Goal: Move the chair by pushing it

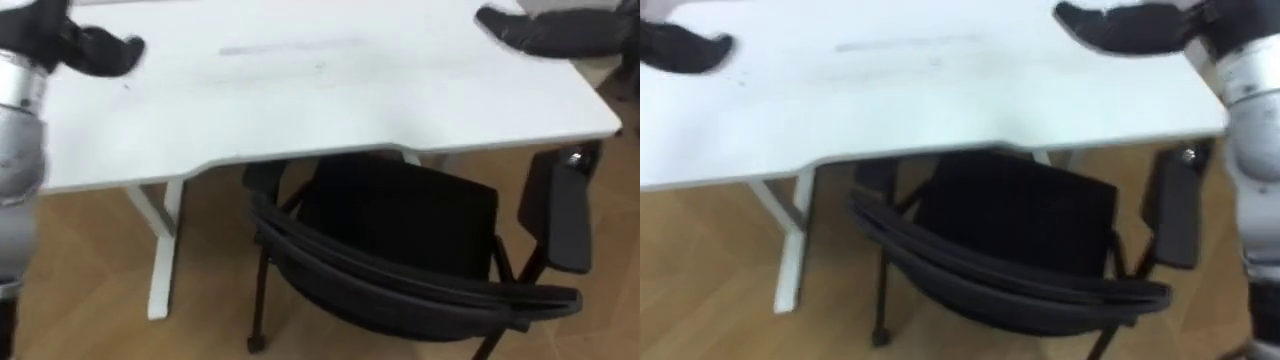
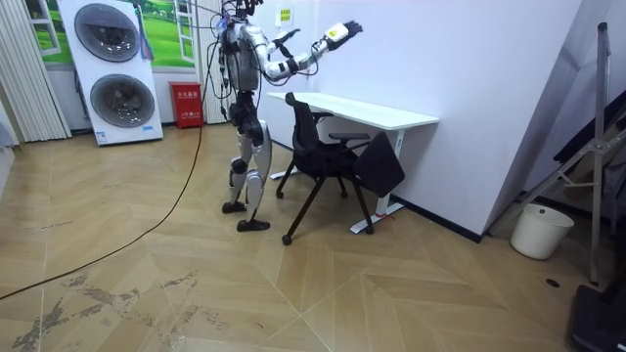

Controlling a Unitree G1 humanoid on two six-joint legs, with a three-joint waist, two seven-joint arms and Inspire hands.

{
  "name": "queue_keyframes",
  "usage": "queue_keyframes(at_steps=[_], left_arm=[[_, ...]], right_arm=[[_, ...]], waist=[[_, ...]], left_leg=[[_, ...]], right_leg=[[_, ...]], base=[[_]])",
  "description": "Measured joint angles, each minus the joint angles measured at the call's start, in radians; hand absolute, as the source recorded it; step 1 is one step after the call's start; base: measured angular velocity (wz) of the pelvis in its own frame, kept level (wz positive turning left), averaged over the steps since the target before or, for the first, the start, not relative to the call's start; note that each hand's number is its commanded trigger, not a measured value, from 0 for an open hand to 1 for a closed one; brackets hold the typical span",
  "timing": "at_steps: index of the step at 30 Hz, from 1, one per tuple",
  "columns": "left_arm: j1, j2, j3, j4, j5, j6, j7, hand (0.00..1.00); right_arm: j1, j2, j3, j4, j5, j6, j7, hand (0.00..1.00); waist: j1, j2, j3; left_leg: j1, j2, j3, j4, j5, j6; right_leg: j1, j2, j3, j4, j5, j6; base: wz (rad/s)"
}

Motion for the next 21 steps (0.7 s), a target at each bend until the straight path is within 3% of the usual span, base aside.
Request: queue_keyframes(at_steps=[2, 4, 6, 9, 11, 14, 15, 16, 18, 19, 21], left_arm=[[0.034, 0.0, 0.072, 0.002, -0.006, -0.002, 0.097, 0.0], [0.074, 0.0, 0.129, 0.002, -0.041, -0.003, 0.202, 0.0], [0.157, -0.007, 0.182, 0.003, -0.044, -0.003, 0.304, 0.0], [0.231, -0.011, 0.234, 0.018, -0.094, 0.001, 0.384, 0.0], [0.276, -0.016, 0.266, 0.048, -0.143, 0.001, 0.447, 0.0], [0.334, -0.046, 0.293, 0.096, -0.206, 0.018, 0.53, 0.0], [0.356, -0.069, 0.291, 0.115, -0.231, 0.028, 0.56, 0.0], [0.367, -0.082, 0.287, 0.125, -0.245, 0.031, 0.57, 0.0], [0.418, -0.134, 0.264, 0.178, -0.311, 0.043, 0.606, 0.0], [0.429, -0.147, 0.254, 0.198, -0.333, 0.046, 0.614, 0.0], [0.462, -0.207, 0.199, 0.297, -0.388, 0.066, 0.638, 0.0]], right_arm=[[0.043, -0.008, -0.093, 0.001, 0.066, 0.007, -0.076, 0.0], [0.069, -0.019, -0.166, 0.012, 0.12, 0.001, -0.143, 0.0], [0.105, -0.02, -0.243, 0.042, 0.173, -0.001, -0.242, 0.0], [0.169, -0.019, -0.327, 0.046, 0.244, 0.034, -0.366, 0.0], [0.208, -0.019, -0.365, 0.056, 0.271, 0.043, -0.445, 0.0], [0.285, -0.016, -0.414, 0.089, 0.31, 0.069, -0.57, 0.0], [0.31, -0.005, -0.413, 0.107, 0.329, 0.083, -0.607, 0.0], [0.327, 0.009, -0.413, 0.117, 0.34, 0.084, -0.621, 0.0], [0.409, 0.094, -0.409, 0.14, 0.405, 0.105, -0.662, 0.0], [0.426, 0.118, -0.402, 0.156, 0.425, 0.109, -0.668, 0.0], [0.483, 0.209, -0.341, 0.242, 0.521, 0.126, -0.684, 0.0]], waist=[[-0.007, 0.001, -0.0002], [-0.022, 0.001, 0.0001], [-0.032, -0.005, -0.0004], [-0.031, -0.002, 0.0005], [-0.03, 0.005, -0.0045], [-0.03, 0.011, -0.0041], [-0.03, 0.013, -0.0006], [-0.03, 0.014, -0.0034], [-0.029, 0.017, -0.0047], [-0.027, 0.018, -0.0053], [-0.023, 0.021, -0.0042]], left_leg=[[0.019, 0.006, 0.048, -0.01, -0.001, 0.002], [0.032, 0.003, 0.056, -0.02, -0.005, 0.009], [0.046, 0.001, 0.091, -0.02, -0.018, 0.023], [0.047, -0.001, 0.107, -0.016, -0.032, 0.032], [0.049, -0.004, 0.111, -0.012, -0.038, 0.037], [0.057, -0.008, 0.116, 0.001, -0.047, 0.041], [0.064, -0.009, 0.121, 0.0, -0.048, 0.043], [0.064, -0.009, 0.121, 0.0, -0.048, 0.044], [0.063, -0.01, 0.122, 0.0, -0.049, 0.044], [0.063, -0.01, 0.123, 0.0, -0.049, 0.045], [0.063, -0.008, 0.128, 0.0, -0.052, 0.045]], right_leg=[[0.01, 0.006, 0.013, -0.006, 0.0, 0.001], [0.012, 0.014, 0.025, -0.006, -0.002, 0.003], [0.015, 0.019, 0.061, -0.009, -0.011, 0.006], [0.009, 0.024, 0.078, -0.005, -0.024, 0.028], [0.016, 0.023, 0.083, -0.005, -0.021, 0.032], [0.027, 0.021, 0.091, -0.003, -0.018, 0.037], [0.032, 0.02, 0.094, -0.004, -0.017, 0.039], [0.033, 0.02, 0.095, -0.004, -0.017, 0.039], [0.033, 0.019, 0.094, -0.003, -0.017, 0.04], [0.032, 0.02, 0.095, -0.003, -0.017, 0.04], [0.029, 0.022, 0.103, -0.003, -0.017, 0.04]], base=[[-0.16], [-0.1], [-0.13], [-0.1], [-0.11], [-0.06], [-0.05], [-0.04], [0.0], [-0.04], [-0.07]])
